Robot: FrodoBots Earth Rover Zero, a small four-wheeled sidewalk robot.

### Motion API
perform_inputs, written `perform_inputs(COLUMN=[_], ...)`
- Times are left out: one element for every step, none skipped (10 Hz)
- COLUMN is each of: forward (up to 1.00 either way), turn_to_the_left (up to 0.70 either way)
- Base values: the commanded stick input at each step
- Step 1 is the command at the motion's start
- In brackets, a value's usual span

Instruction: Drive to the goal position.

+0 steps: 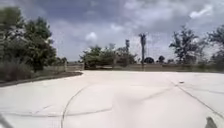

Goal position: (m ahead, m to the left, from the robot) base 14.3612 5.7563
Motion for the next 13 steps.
perform_inputs(forward=[0.70, 0.70, 0.70, 0.70, 0.70, 0.70, 0.70, 0.70, 0.70, 0.70, 0.70, 0.70, 0.70], turn_to_the_left=[0.00, 0.00, 0.01, 0.23, 0.35, 0.35, 0.27, 0.11, 0.00, 0.00, 0.00, 0.00, 0.00])
